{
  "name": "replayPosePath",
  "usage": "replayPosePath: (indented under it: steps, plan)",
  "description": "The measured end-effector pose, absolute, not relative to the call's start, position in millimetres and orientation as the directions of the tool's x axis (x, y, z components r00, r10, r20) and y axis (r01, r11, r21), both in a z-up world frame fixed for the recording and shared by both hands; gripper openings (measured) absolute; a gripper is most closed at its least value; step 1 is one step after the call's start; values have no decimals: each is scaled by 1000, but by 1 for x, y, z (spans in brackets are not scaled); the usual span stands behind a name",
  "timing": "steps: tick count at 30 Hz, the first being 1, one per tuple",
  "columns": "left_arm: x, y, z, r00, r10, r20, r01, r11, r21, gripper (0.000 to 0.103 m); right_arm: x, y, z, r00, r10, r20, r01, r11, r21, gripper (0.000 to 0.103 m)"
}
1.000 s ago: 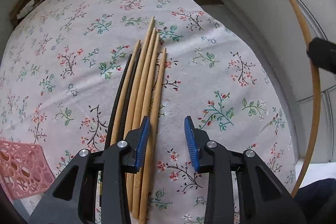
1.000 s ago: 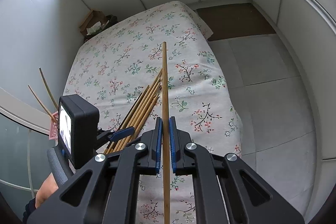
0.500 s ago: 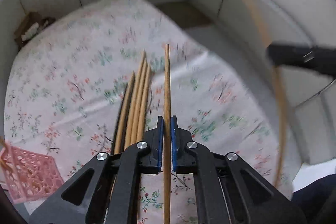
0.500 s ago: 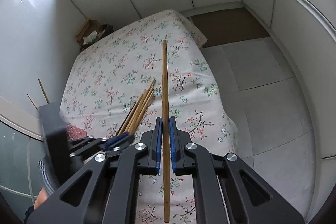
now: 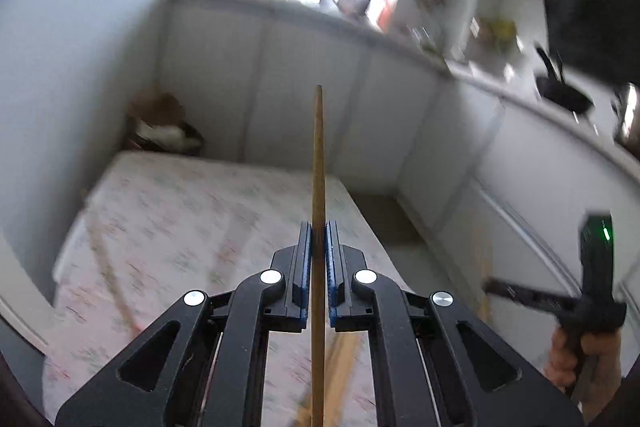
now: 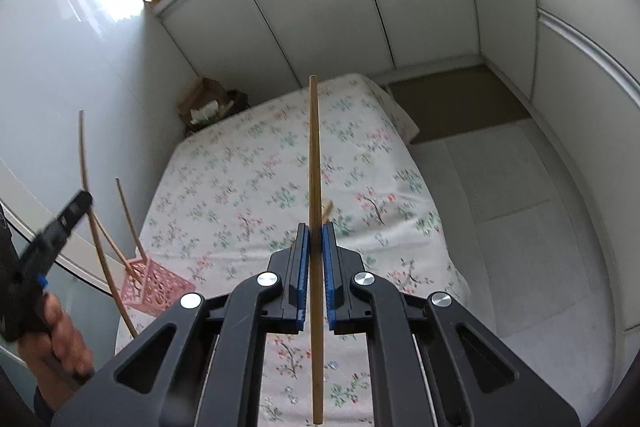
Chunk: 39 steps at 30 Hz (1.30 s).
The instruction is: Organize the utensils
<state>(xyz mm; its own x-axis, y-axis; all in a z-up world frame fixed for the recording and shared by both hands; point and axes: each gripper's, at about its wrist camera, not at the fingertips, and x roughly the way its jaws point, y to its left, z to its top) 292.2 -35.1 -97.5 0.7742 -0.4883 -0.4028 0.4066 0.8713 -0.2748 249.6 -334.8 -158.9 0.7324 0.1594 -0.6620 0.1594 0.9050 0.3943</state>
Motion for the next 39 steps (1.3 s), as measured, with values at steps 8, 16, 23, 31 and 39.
replayPosePath:
  steps: [8, 16, 23, 31, 39]
  plan:
    - [303, 19, -101, 887, -369, -279, 292, 914, -281, 6, 249, -308, -138, 813, 158, -560, 95, 913, 396, 7]
    - [312, 12, -126, 906, -308, -290, 256, 945, -205, 6, 254, -282, -135, 840, 176, -514, 38, 925, 378, 7]
    - [315, 9, -148, 878, -307, -367, 278, 952, -130, 6, 254, -270, -133, 846, 189, -499, 3, 933, 359, 7]
    - [313, 19, -152, 825, -325, -462, 272, 945, -180, 8, 254, -269, -133, 852, 198, -485, -12, 933, 359, 7]
    - [295, 32, -117, 790, -305, -531, 224, 951, -213, 30, 252, -255, -135, 856, 210, -473, -36, 936, 351, 7]
